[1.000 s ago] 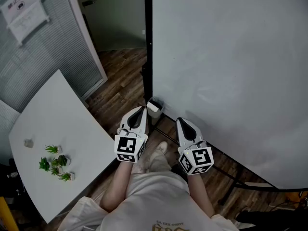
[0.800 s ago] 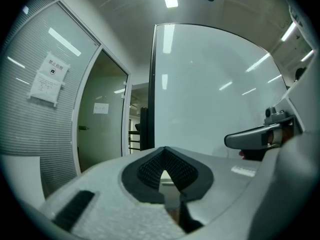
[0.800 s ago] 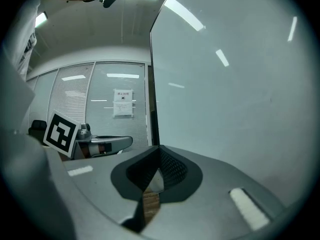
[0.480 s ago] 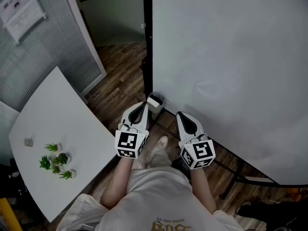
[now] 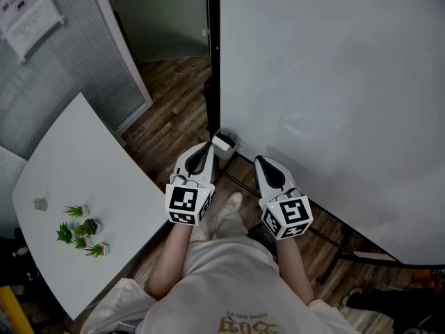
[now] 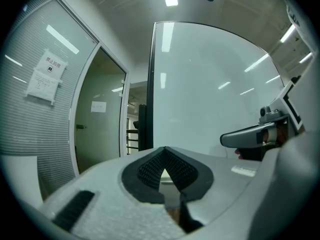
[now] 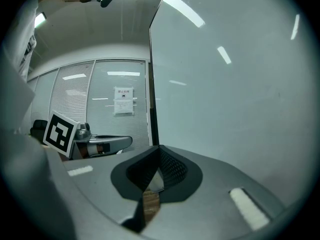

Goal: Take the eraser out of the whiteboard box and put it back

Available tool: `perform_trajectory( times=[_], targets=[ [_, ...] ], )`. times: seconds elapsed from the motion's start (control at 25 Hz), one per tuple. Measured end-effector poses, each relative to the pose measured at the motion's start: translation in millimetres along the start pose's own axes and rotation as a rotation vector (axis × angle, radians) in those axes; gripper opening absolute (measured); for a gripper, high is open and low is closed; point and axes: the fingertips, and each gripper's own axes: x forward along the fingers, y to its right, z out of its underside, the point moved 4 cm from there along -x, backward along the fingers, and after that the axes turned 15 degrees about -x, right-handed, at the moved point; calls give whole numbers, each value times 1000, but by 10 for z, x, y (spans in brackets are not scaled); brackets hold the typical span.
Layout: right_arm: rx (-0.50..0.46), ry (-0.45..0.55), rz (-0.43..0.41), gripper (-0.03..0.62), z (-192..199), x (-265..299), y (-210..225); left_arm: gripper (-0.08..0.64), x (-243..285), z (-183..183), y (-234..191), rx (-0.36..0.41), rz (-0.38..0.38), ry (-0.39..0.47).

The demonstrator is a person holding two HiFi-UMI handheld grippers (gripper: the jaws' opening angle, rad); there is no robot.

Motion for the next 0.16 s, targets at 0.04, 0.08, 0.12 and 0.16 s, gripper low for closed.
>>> perform_trajectory(
  times=[0.04, 0.08, 0.12, 0.16],
  targets=[
    [1, -1, -1, 11, 3, -2, -2, 0, 1, 3, 1, 0, 0, -1],
    [1, -2, -1, 11, 5, -6, -5, 0, -1, 3, 3, 0, 0, -1],
    [1, -3, -2, 11, 6, -11, -8, 0, -4, 2, 7, -1, 0, -2],
    [1, -4, -3, 11, 6, -16, -11, 0, -7, 1, 11, -1, 0, -2]
  ],
)
